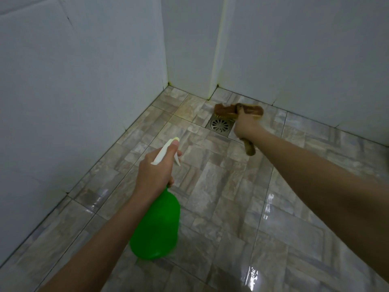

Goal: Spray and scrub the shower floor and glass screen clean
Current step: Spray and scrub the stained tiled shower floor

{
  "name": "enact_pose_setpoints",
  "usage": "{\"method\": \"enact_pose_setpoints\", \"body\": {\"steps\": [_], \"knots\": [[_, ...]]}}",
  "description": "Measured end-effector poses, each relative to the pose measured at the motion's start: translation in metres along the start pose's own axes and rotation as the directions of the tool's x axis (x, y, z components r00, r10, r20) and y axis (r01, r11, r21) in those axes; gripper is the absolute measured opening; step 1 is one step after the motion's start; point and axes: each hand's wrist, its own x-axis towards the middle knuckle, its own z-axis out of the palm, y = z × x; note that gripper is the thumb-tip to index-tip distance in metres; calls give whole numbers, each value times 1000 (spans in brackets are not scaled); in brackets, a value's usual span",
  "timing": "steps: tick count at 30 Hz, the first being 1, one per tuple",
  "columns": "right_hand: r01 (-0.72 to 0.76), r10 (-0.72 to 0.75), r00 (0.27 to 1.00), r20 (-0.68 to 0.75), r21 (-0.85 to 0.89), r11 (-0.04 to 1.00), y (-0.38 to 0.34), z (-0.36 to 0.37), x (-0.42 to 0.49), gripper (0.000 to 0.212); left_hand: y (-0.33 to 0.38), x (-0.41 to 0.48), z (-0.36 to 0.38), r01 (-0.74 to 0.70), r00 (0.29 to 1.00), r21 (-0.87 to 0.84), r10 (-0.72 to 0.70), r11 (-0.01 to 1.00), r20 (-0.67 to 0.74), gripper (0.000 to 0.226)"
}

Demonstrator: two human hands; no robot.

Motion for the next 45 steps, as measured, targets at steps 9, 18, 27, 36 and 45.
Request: {"method": "enact_pose_setpoints", "body": {"steps": [9,18,27,36,45], "knots": [[-28,27,999,-26,-33,999,-3,-2,6,90,1,2,2,7,1000,-35,-6,999,5,43],[110,-87,987,134,-176,978,-19,-30,8,56,-1,-2,-18,1,1000,-34,-1,999,7,42],[650,-643,760,99,-113,751,-131,32,39,61,-17,1,-46,-7,998,-24,6,1000,-63,46],[578,-549,815,186,-187,794,4,-19,28,58,-21,7,-42,-21,1000,-84,19,996,-25,30],[397,-387,918,89,-170,902,20,-25,20,56,-5,-3,-17,-8,999,-71,11,997,45,32]]}}
